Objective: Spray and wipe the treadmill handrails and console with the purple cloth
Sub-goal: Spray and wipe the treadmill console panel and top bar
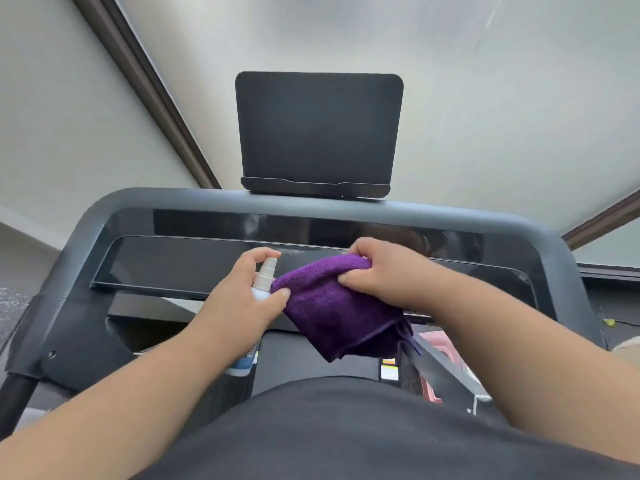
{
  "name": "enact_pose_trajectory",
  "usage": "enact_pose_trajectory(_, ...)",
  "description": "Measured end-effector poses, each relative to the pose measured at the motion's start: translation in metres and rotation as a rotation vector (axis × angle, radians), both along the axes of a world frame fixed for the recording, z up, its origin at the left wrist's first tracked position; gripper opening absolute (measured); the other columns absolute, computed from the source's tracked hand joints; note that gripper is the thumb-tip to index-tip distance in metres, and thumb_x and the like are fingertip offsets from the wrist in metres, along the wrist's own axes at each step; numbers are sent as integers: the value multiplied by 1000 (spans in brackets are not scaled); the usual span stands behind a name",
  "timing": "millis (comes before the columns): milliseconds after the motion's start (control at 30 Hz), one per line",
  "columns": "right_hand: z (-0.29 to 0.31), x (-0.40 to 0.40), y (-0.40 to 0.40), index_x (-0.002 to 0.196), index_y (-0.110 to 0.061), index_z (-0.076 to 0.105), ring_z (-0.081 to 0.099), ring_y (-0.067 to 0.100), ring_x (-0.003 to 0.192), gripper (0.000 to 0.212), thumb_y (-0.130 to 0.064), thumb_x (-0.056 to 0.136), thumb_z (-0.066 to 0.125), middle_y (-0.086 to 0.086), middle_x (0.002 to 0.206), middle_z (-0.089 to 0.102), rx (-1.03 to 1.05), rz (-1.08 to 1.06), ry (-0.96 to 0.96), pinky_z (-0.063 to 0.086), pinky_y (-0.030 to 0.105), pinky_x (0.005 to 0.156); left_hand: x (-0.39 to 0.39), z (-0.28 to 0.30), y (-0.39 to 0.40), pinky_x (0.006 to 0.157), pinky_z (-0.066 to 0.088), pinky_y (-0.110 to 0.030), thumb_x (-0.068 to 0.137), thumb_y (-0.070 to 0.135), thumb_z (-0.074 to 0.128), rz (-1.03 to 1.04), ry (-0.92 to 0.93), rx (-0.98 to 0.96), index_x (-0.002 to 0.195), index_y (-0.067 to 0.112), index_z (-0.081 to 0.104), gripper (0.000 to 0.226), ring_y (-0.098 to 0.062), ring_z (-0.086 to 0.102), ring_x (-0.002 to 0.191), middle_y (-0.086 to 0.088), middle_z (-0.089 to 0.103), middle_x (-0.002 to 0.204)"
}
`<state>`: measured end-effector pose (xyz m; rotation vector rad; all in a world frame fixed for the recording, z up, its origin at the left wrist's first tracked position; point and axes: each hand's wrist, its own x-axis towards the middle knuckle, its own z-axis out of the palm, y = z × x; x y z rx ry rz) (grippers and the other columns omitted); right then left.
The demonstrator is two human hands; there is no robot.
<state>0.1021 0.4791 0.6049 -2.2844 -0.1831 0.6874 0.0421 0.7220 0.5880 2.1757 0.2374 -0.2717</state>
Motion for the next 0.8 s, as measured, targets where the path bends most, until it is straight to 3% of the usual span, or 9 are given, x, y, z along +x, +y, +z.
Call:
enact_pose_trajectory(133,3,36,0,89,-32,52,61,7,71,20,-46,78,63,-14,78,64,-140,47,-160,43,27,58,22,-12,-23,61,44,-25,82,39,69,118,36,25,107,63,42,44,-8,65,72,14,66,84)
enact_pose_trajectory(233,-6,36,10,90,-32,42,55,12,63,22,-41,80,59,-12,74,57,-186,46,-489,38,29,51,35,-16,-28,60,41,-20,85,36,68,202,20,21,110,60,40,45,1,63,72,20,67,86)
enact_pose_trajectory(333,-25,25,19,97,-27,46,56,25,67,24,-35,81,62,-4,85,56,-213,84,-730,44,35,54,34,-15,-24,61,38,-15,88,32,66,318,-17,3,111,59,40,43,13,59,78,31,66,93)
enact_pose_trajectory(467,-63,5,37,121,-21,49,57,32,93,38,-33,88,64,5,113,49,-414,331,-464,50,41,74,19,-16,-15,63,40,-18,89,34,64,359,-24,37,106,66,38,45,13,57,80,27,64,101)
enact_pose_trajectory(567,-65,8,45,129,-25,49,56,30,102,51,-49,87,64,2,122,47,-354,403,-388,49,40,87,11,-19,-14,64,40,-19,89,33,64,319,-27,51,110,65,38,46,10,56,82,30,62,101)
enact_pose_trajectory(667,-49,25,43,131,-34,51,60,21,101,59,-66,83,60,-6,127,50,-265,431,-238,49,36,85,5,-21,-12,62,40,-18,88,32,64,277,-43,42,110,67,37,49,10,56,85,39,57,103)
enact_pose_trajectory(733,-41,33,35,130,-38,54,60,18,103,55,-67,84,56,-9,127,55,-236,417,-353,49,35,87,2,-21,-7,62,41,-19,88,32,64,274,-67,33,110,68,37,50,9,57,87,42,55,105)
enact_pose_trajectory(800,-43,37,28,135,-38,54,52,23,119,58,-66,84,56,-6,134,54,-277,433,-585,42,38,99,0,-22,0,64,41,-20,87,33,64,288,-95,28,113,67,38,50,8,57,89,40,56,107)
